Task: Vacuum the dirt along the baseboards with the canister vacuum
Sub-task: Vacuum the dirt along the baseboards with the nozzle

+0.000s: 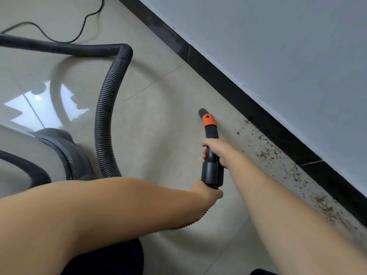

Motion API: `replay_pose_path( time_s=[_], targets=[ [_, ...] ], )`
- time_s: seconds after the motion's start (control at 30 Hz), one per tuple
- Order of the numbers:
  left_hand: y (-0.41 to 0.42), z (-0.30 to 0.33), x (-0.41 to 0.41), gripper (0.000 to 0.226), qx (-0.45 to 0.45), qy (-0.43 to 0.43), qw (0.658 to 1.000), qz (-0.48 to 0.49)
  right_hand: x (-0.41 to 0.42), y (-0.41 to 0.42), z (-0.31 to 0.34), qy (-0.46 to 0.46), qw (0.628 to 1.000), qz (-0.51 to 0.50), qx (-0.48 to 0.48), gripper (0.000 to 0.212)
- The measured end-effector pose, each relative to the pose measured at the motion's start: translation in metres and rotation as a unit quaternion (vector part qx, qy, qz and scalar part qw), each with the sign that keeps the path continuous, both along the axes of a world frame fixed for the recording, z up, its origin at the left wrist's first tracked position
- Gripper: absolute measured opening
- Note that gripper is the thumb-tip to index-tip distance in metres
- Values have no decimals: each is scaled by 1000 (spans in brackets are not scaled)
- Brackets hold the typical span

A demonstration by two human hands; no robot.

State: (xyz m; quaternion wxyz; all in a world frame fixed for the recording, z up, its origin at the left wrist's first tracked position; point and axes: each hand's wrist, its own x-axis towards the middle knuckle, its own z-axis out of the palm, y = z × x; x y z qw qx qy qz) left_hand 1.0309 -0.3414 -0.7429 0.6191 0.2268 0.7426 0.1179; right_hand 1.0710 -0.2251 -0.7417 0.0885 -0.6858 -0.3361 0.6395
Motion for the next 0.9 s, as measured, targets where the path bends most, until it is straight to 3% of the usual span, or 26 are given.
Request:
replay_pose_path(
  time_s=[0.37,0.63,0.9],
  targets=[
    [-61,1,0,18,-61,-67,988,-124,34,-87,-18,-34,992,-123,23,13],
    [-98,10,25,21,-135,-121,963,-202,74,-140,-6,-50,988,-147,-10,8],
    [-95,4,39,23,-84,-136,958,-239,99,-145,-6,-56,969,-242,1,6]
  ],
)
